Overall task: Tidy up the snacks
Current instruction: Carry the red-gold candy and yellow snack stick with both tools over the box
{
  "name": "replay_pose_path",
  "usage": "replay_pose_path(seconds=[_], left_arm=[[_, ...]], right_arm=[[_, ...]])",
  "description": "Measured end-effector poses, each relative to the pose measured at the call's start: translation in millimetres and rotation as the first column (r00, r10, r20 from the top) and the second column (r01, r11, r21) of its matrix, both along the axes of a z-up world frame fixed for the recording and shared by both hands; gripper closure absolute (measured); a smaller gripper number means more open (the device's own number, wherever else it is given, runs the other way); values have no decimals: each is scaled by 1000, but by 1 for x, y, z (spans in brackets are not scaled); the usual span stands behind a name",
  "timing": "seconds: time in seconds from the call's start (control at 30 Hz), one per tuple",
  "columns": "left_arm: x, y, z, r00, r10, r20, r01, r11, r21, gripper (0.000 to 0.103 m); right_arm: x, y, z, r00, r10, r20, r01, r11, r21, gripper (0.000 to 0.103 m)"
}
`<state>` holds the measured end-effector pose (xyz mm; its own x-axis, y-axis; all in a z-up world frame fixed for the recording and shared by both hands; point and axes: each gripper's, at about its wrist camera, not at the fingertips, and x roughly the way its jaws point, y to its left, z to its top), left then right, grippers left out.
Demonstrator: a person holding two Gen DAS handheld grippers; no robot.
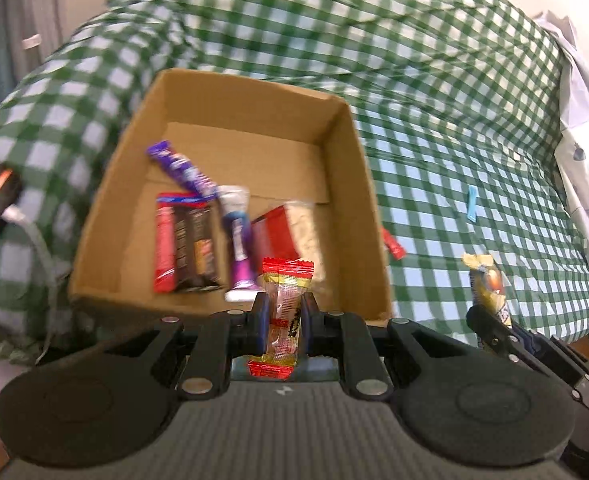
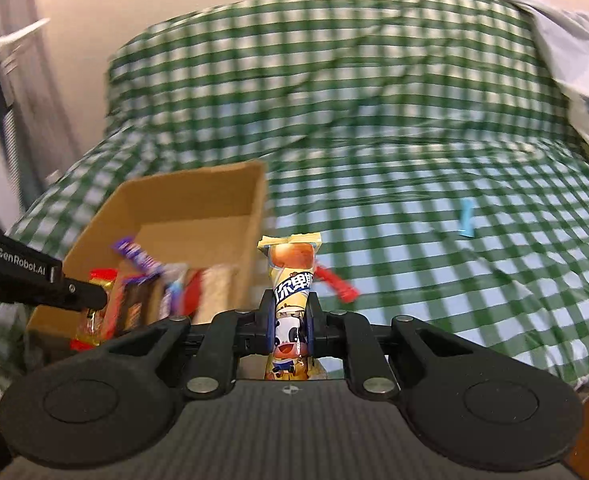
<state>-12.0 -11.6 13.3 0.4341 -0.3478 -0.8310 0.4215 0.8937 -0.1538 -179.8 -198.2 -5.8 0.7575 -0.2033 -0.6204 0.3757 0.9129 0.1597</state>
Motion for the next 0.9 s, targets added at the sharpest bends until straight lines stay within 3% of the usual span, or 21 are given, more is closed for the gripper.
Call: replay_pose_path(seconds=[0.37,0.9], left_arm=[[-23,76,5,997,70,27,-68,995,-67,85],[-24,94,1,995,103,7,-102,988,-114,85]], right_arm=[[3,75,-2,985,145,-98,-149,988,-39,88],[5,96,2,976,168,-137,-182,978,-97,88]])
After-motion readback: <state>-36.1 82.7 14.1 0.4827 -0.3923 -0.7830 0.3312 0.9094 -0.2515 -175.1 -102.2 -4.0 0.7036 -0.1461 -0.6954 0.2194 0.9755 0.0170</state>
